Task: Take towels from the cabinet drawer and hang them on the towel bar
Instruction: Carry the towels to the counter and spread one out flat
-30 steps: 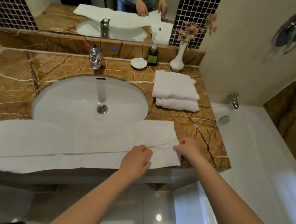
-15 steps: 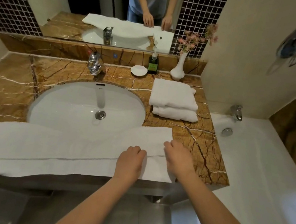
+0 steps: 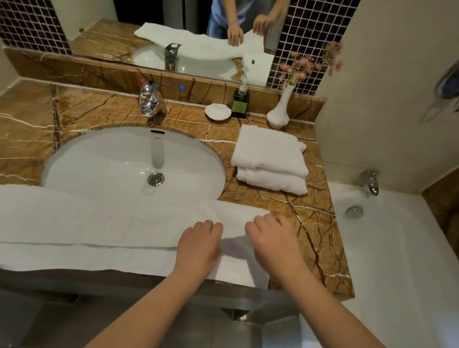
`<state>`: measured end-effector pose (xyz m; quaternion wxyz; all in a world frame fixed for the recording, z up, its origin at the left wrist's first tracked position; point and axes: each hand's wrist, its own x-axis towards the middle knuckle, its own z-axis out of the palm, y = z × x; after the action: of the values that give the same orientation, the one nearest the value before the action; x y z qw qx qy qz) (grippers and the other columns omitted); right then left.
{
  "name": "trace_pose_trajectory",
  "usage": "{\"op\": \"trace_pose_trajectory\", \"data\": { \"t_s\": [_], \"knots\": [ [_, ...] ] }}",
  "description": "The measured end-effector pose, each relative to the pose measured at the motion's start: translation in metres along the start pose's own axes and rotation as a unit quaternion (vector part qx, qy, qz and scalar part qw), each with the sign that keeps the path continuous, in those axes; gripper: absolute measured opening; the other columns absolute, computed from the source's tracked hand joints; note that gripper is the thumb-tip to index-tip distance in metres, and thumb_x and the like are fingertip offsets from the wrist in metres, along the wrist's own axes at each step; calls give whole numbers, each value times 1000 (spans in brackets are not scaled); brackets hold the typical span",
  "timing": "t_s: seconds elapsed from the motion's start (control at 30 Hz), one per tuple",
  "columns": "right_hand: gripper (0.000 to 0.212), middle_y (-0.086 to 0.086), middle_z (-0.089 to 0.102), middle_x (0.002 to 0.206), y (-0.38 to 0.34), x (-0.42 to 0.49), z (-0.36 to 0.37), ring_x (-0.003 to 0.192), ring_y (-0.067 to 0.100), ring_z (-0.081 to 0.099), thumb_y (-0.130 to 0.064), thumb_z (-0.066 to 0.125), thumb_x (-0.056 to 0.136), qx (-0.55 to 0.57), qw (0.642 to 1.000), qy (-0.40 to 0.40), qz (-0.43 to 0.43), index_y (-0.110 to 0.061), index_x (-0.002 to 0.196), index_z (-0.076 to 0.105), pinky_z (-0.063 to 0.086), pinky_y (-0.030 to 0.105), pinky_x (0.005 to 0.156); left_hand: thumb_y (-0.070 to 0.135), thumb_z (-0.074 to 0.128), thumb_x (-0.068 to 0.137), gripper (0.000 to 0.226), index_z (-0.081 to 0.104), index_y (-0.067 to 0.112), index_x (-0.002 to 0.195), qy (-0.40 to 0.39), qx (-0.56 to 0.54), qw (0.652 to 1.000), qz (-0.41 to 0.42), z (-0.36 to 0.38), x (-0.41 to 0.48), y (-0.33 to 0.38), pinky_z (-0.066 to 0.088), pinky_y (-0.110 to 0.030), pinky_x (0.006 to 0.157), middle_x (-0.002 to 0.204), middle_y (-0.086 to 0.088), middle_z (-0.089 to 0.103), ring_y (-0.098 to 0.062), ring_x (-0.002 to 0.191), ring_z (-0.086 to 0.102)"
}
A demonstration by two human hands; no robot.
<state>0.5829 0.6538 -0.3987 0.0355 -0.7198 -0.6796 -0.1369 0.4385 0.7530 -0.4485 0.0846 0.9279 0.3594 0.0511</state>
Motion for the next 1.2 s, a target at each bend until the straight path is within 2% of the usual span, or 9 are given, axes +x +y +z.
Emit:
{"op": "trace_pose_trajectory", "data": {
  "t_s": [0.17,0.23,0.33,0.5,0.6,0.7,0.9,1.0,1.2],
  "knots": [
    [30,2,59,87,-27,-58,27,78,21,54,-11,72,65,31,981,-189,18,-17,90,57,46,32,62,5,81,46,33,63,14,72,-11,57,995,80,-14,-13,-4,31,-27,46,65,-2,58,-23,55,56],
    [34,-1,58,81,-30,-60,30,72,18,53,-14,79,58,40,975,-214,40,-19,84,57,44,29,54,7,85,36,37,61,14,64,-2,75,993,95,-17,-17,-10,25,-25,45,58,-2,55,-21,49,53],
    [41,-3,53,62,-26,-49,26,54,16,52,-11,84,37,29,980,-187,56,-19,67,58,39,26,44,3,85,33,36,60,12,57,12,79,993,90,-18,-20,-23,20,-22,42,54,-3,52,-22,44,49],
    [16,4,58,86,-11,-28,30,69,21,50,-2,57,81,32,976,-199,88,-14,92,54,35,30,58,-4,83,45,26,69,10,62,79,22,993,88,-31,-16,-29,37,-23,34,60,-4,61,-23,47,55],
    [16,3,58,89,-9,-23,32,69,19,48,-2,53,84,31,974,-203,90,-14,95,54,34,29,59,-4,81,47,24,70,10,64,105,-13,989,105,-34,-22,-27,39,-23,33,61,-3,62,-22,48,56],
    [15,2,59,90,-8,-28,33,75,20,55,-4,53,86,41,974,-206,82,-14,96,56,37,28,61,5,85,45,26,70,16,64,51,15,991,125,-22,-35,-28,38,-22,34,60,2,59,-16,47,55],
    [29,-1,55,56,5,-31,25,48,16,53,-2,85,46,12,991,-134,21,-15,58,62,43,26,42,10,84,47,30,67,21,69,-18,46,994,101,-3,-41,-33,33,-23,38,61,6,56,-14,49,51],
    [29,1,58,62,19,-33,25,58,19,57,-1,89,43,17,997,-80,11,-12,58,67,46,27,49,12,85,47,34,68,22,76,-26,43,992,115,0,-39,-33,34,-23,41,65,5,57,-15,53,52],
    [32,0,56,68,20,-55,33,63,17,55,-8,93,43,31,996,-81,20,-14,63,69,45,28,47,7,81,50,33,68,19,77,-22,35,992,120,7,-38,-32,37,-25,43,67,3,59,-18,56,53]
  ]
}}
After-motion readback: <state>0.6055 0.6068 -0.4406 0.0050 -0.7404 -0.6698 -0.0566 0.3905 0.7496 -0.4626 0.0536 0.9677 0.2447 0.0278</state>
